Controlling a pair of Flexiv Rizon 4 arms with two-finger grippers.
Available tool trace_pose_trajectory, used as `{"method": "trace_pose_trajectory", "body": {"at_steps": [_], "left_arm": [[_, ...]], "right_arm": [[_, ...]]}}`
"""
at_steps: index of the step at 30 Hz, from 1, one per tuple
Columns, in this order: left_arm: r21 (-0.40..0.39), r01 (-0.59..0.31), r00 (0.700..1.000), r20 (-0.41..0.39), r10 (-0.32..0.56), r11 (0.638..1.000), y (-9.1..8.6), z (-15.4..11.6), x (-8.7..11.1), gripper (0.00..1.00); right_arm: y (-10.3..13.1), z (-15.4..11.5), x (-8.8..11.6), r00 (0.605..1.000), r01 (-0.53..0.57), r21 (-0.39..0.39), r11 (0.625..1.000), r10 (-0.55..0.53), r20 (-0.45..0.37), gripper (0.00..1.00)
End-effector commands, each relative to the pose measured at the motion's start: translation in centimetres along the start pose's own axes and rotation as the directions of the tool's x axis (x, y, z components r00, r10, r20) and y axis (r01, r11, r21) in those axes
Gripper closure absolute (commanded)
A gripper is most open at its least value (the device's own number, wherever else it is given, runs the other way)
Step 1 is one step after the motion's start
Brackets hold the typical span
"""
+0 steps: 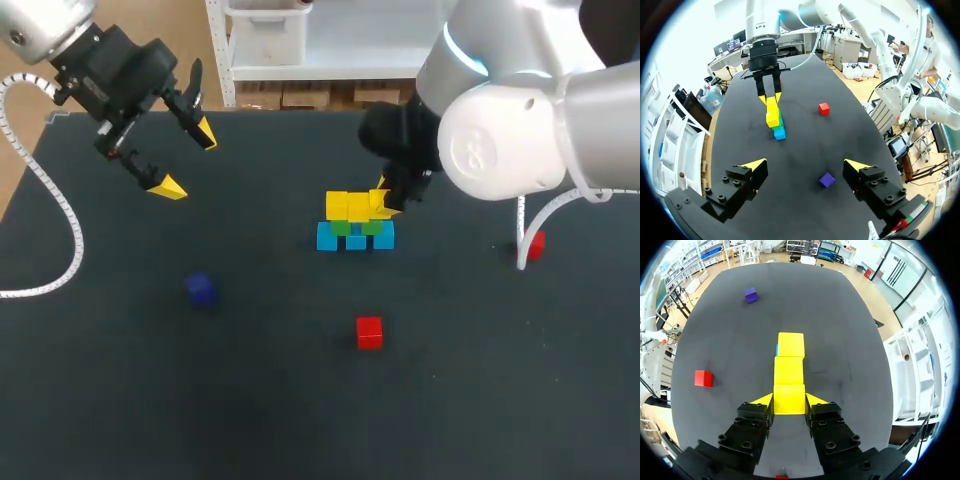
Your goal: Place the blue cubes, place green cubes on the blue cubes, place the yellow cubes on the green cubes, then place the red cubes on the yellow cubes, and place purple cube on the red cubes.
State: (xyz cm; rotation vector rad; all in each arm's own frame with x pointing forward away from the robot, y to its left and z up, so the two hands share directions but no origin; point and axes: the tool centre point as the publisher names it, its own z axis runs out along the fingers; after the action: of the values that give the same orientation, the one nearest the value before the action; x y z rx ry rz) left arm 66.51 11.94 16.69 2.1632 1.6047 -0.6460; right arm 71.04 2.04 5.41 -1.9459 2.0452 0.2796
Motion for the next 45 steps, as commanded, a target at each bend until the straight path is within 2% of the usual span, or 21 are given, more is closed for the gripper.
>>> {"method": "trace_pose_trajectory", "body": {"at_steps": [1, 26, 28, 31, 36, 37, 39, 40, 41, 43, 45], "left_arm": [[0.001, -0.003, 1.000, 0.001, 0.003, 1.000, 0.08, -0.04, 0.11, 0.00], [0.001, -0.003, 1.000, 0.001, 0.003, 1.000, 0.08, -0.04, 0.11, 0.00], [0.001, -0.003, 1.000, 0.001, 0.003, 1.000, 0.08, -0.04, 0.11, 0.00], [0.001, -0.003, 1.000, 0.001, 0.003, 1.000, 0.08, -0.04, 0.11, 0.00], [0.001, -0.003, 1.000, 0.001, 0.003, 1.000, 0.08, -0.04, 0.11, 0.00], [0.001, -0.003, 1.000, 0.001, 0.003, 1.000, 0.08, -0.04, 0.11, 0.00], [0.001, -0.003, 1.000, 0.001, 0.003, 1.000, 0.08, -0.04, 0.11, 0.00], [0.001, -0.003, 1.000, 0.001, 0.003, 1.000, 0.08, -0.04, 0.11, 0.00], [0.001, -0.003, 1.000, 0.001, 0.003, 1.000, 0.08, -0.04, 0.11, 0.00], [0.001, -0.003, 1.000, 0.001, 0.003, 1.000, 0.08, -0.04, 0.11, 0.00], [0.001, -0.003, 1.000, 0.001, 0.003, 1.000, 0.08, -0.04, 0.11, 0.00]], "right_arm": [[-0.18, 0.09, 0.00, 1.000, 0.002, -0.005, 1.000, -0.002, 0.001, 1.00], [-0.05, 0.26, 0.01, 1.000, 0.007, -0.013, 1.000, -0.007, -0.009, 1.00], [-0.05, 0.27, 0.01, 1.000, 0.008, -0.014, 1.000, -0.008, -0.008, 0.85], [-0.07, 0.29, 0.01, 1.000, 0.009, -0.016, 1.000, -0.009, -0.007, 0.72], [-0.19, 0.30, 0.02, 1.000, 0.008, -0.017, 1.000, -0.008, -0.007, 0.59], [-0.19, 0.30, 0.02, 1.000, 0.008, -0.017, 1.000, -0.008, -0.006, 0.53], [-0.19, 0.30, 0.02, 1.000, 0.008, -0.018, 1.000, -0.009, -0.006, 0.50], [-0.20, 0.30, 0.02, 1.000, 0.008, -0.018, 1.000, -0.008, -0.006, 0.32], [-0.21, 0.30, 0.03, 1.000, 0.008, -0.018, 1.000, -0.008, -0.005, 0.18], [-0.25, 0.29, 0.05, 1.000, 0.006, -0.018, 1.000, -0.006, -0.005, 0.00], [-0.27, 0.29, 0.06, 1.000, 0.005, -0.018, 1.000, -0.005, -0.005, 0.00]]}}
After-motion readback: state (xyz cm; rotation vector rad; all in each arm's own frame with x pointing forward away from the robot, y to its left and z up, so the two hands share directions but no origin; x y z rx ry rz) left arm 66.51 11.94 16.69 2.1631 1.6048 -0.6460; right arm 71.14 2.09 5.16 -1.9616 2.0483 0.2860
